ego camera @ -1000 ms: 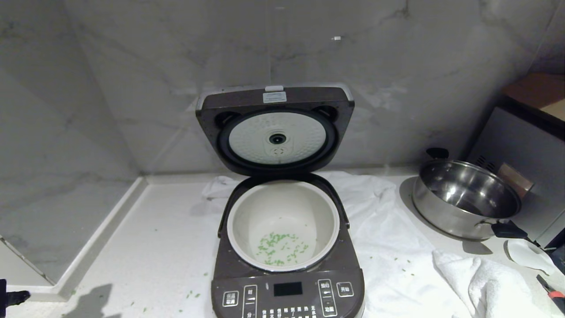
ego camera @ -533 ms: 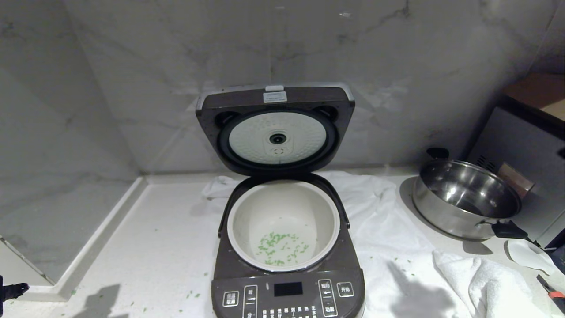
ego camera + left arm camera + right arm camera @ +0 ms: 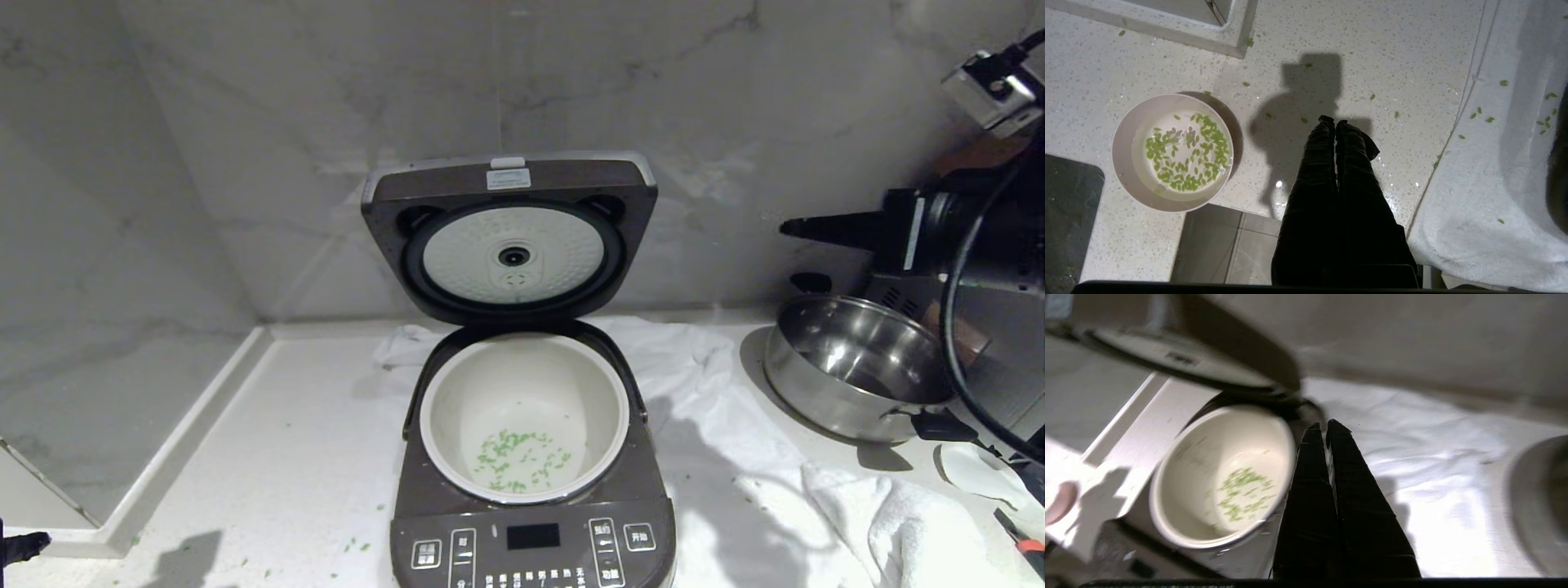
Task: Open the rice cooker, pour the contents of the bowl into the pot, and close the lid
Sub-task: Pour the water from the bowl into the rice cooker
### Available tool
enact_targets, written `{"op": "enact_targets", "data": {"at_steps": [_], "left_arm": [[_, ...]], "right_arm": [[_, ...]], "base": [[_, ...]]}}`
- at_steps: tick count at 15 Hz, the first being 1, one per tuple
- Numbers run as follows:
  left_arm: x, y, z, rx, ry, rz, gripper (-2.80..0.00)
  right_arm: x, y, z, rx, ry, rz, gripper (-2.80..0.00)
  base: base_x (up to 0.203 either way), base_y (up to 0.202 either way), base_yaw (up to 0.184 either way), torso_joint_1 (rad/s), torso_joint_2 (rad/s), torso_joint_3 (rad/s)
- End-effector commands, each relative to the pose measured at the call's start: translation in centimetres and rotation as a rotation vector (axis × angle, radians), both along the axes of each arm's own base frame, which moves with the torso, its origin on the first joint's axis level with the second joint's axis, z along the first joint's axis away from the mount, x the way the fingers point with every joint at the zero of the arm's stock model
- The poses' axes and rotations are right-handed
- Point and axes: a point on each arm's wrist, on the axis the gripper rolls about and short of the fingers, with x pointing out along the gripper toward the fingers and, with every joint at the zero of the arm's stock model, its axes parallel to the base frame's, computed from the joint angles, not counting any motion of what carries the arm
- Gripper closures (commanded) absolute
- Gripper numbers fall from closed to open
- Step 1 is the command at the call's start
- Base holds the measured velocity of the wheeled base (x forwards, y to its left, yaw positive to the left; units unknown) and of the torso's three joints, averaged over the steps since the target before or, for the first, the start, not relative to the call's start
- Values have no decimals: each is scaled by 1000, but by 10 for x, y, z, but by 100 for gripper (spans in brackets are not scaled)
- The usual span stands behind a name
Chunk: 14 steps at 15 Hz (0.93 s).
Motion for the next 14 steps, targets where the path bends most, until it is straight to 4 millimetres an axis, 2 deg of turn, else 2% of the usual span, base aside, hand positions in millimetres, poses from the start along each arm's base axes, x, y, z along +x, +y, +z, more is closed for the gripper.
{"op": "enact_targets", "data": {"at_steps": [1, 3, 4, 8, 11, 14], "left_arm": [[0, 0, -1, -3, 3, -1, 0], [1, 1, -2, -10, 10, -1, 0], [0, 0, -3, -12, 13, -1, 0], [0, 0, -6, -23, 20, -5, 0], [0, 0, -6, -23, 20, -3, 0], [-1, -1, -7, -26, 21, -6, 0]], "right_arm": [[-9, 27, -5, -12, 51, 78, 0], [-19, 34, -4, -5, 87, 93, 0], [-13, 36, -7, -8, 99, 87, 0], [26, 53, -21, -28, 165, 86, 0], [58, 63, -18, -21, 149, 73, 0], [70, 71, -23, -27, 162, 82, 0]], "base": [[0, 0, 0, 0, 0, 0], [0, 0, 0, 0, 0, 0], [0, 0, 0, 0, 0, 0], [0, 0, 0, 0, 0, 0], [0, 0, 0, 0, 0, 0], [0, 0, 0, 0, 0, 0]]}}
